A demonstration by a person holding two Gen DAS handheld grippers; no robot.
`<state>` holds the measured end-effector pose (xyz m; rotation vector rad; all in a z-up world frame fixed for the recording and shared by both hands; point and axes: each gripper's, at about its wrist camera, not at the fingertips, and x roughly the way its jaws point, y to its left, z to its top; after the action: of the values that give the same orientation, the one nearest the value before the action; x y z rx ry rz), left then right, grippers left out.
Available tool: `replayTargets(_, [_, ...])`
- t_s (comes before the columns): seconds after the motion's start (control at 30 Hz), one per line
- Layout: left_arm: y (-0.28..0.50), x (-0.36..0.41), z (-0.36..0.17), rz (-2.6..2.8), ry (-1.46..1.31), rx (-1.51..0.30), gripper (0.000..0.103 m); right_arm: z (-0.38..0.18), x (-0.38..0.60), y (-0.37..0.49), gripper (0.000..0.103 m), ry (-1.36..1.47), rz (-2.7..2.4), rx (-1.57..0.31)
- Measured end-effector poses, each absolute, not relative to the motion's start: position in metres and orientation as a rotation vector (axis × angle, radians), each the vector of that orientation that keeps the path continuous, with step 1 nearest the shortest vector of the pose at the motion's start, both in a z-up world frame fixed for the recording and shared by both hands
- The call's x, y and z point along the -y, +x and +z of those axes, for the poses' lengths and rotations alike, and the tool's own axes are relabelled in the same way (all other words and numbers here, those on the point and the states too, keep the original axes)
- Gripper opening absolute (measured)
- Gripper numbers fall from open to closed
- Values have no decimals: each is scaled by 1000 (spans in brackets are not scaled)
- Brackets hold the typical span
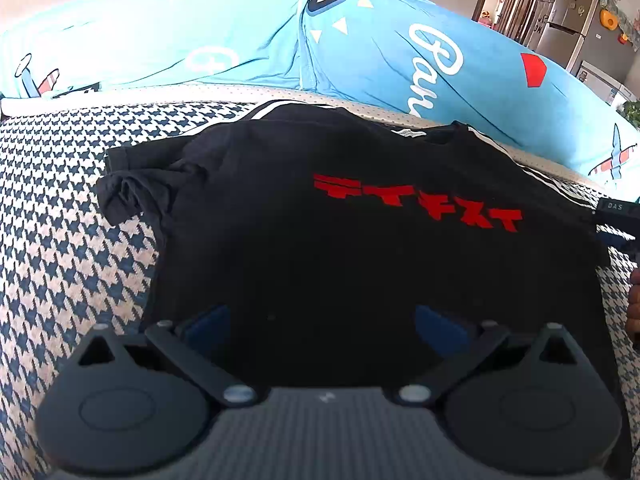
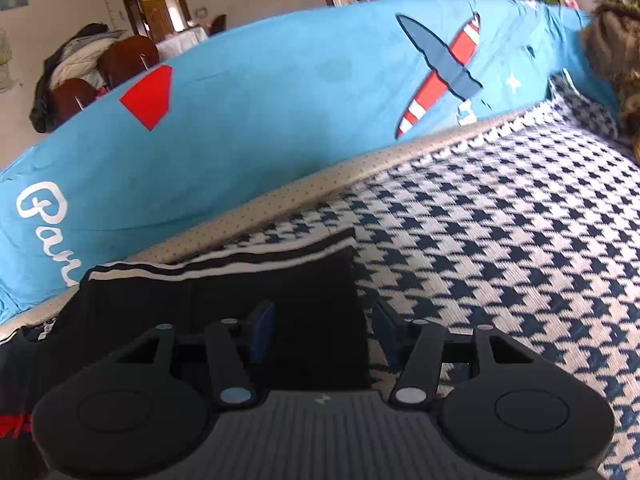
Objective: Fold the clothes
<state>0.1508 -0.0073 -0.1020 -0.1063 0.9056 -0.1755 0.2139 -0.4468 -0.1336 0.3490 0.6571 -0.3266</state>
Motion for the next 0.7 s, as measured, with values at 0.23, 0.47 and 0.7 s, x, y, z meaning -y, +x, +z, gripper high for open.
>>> replayTargets(0.23, [153, 5, -102, -164, -116, -904, 103, -133, 435, 218, 9, 291, -311, -647])
replayTargets(0.47, [156, -4, -100, -146, -133, -895, 103, -125, 421, 221, 7, 173, -428, -626])
replayTargets(0.7, [165, -30, -90, -70, -176, -868, 103, -118, 417, 218, 14, 110, -550, -622])
